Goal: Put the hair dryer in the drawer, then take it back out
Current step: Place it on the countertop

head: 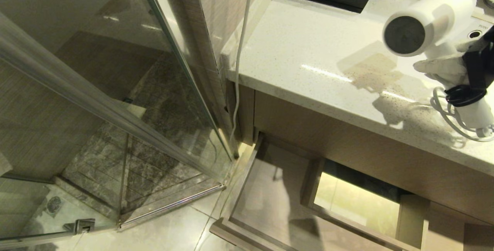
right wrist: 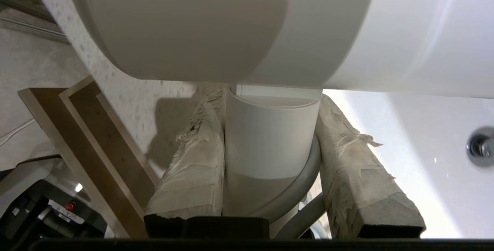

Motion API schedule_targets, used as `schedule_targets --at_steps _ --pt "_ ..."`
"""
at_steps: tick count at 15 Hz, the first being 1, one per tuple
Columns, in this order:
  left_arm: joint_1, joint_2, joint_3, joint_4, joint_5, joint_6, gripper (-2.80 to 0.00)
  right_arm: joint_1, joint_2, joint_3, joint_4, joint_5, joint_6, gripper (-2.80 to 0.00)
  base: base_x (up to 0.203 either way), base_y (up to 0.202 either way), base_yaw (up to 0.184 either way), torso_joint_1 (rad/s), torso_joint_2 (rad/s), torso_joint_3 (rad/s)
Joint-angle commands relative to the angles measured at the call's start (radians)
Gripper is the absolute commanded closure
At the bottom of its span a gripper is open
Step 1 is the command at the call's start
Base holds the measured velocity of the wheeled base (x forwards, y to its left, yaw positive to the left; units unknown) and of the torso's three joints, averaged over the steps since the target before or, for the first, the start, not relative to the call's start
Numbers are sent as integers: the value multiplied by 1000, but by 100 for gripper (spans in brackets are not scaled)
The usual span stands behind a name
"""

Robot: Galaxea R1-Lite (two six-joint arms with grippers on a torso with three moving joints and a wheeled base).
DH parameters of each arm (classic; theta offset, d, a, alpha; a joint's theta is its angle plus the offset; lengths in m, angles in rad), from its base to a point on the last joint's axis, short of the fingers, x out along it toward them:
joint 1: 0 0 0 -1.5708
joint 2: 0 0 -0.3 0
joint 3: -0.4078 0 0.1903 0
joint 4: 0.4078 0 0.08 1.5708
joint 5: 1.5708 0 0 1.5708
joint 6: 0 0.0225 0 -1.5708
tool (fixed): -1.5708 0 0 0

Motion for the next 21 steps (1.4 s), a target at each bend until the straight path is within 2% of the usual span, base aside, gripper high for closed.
schedule_targets --at_steps 1,4,13,14,21 --pt "-1 2 0 -1 0 -1 0 18 123 -81 -2 3 -4 0 0 0 0 0 0 0" --pt "-1 2 0 -1 0 0 0 30 205 -156 -7 3 -4 0 0 0 0 0 0 0" --pt "-1 2 0 -1 0 -1 0 34 250 -189 2 3 1 0 0 0 0 0 0 0" --pt "-1 2 0 -1 0 -1 0 34 250 -189 8 3 -2 -280 0 0 0 0 0 0" --pt "-1 2 0 -1 0 -2 0 33 214 -188 -8 17 17 -280 0 0 0 0 0 0"
